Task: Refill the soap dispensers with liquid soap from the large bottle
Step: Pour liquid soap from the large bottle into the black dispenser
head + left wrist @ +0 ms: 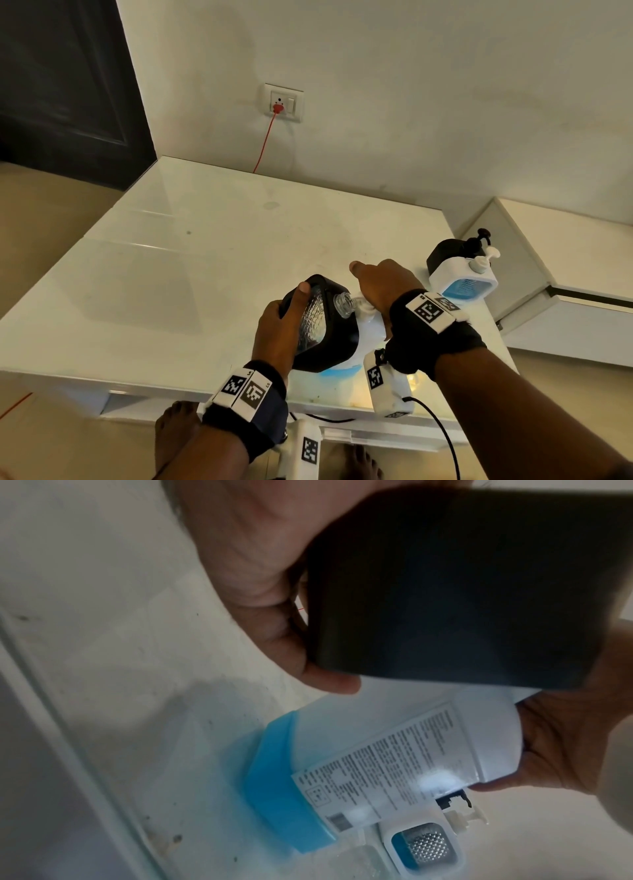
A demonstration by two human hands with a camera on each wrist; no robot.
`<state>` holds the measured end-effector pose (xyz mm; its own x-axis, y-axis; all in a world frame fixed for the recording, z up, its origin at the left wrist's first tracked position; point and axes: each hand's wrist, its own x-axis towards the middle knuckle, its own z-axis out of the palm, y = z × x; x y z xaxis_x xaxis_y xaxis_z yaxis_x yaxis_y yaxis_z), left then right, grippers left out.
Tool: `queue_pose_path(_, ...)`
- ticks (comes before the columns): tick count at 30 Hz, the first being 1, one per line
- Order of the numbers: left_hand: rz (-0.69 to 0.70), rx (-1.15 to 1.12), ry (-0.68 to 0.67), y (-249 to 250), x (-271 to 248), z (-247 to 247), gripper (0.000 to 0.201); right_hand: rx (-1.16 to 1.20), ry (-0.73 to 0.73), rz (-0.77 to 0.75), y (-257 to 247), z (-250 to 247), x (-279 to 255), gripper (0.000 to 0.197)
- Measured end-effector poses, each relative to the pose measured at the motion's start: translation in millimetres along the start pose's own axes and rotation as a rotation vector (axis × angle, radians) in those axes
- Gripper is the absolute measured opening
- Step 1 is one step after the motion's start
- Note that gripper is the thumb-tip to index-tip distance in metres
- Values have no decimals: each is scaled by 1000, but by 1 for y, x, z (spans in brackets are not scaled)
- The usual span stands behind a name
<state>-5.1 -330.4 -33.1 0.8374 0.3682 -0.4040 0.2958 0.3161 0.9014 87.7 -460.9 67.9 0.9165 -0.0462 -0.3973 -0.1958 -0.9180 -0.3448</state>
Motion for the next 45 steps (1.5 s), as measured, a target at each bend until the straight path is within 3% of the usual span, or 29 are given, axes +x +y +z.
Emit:
queue_pose_path(4, 10, 2, 2, 1, 0, 0, 105, 116, -61, -5, -2, -8, -7, 70)
queue_pose_path(8, 17, -26, -5, 6, 0, 0, 87, 224, -154, -39, -4, -15, -14, 83)
queue_pose_path(11, 9, -37, -12, 8, -1, 0, 77, 196, -103, -54, -4, -9, -7, 79)
queue_pose_path(16, 20, -30, -13, 7, -2, -1, 81, 149, -33, -30, -2, -1, 0, 54)
queue_pose_path(18, 15, -24, -16, 5, -1, -1, 82, 157, 28, -11, 0, 0, 0, 50)
queue_pose_path(21, 3, -20, -6, 4, -1, -2, 92, 117, 3, 6, 0, 0, 2, 47)
queue_pose_path(25, 6, -15, -9, 6, -2, 0, 80, 117, 3, 10, 0, -3, 1, 60)
queue_pose_path(31, 7, -40, -25, 5, -2, 1, 89, 298, -231, -21, -2, -17, -8, 82)
queue_pose_path(35, 9, -37, -12, 4, -1, 2, 86, 237, -127, -46, -2, -13, -8, 78)
queue_pose_path(41, 6, -17, -2, 1, -1, 1, 93, 116, -30, -20, 2, -2, 6, 56)
queue_pose_path(45, 6, -13, -1, 1, -1, 1, 88, 35, -10, -15, 3, 1, 10, 60)
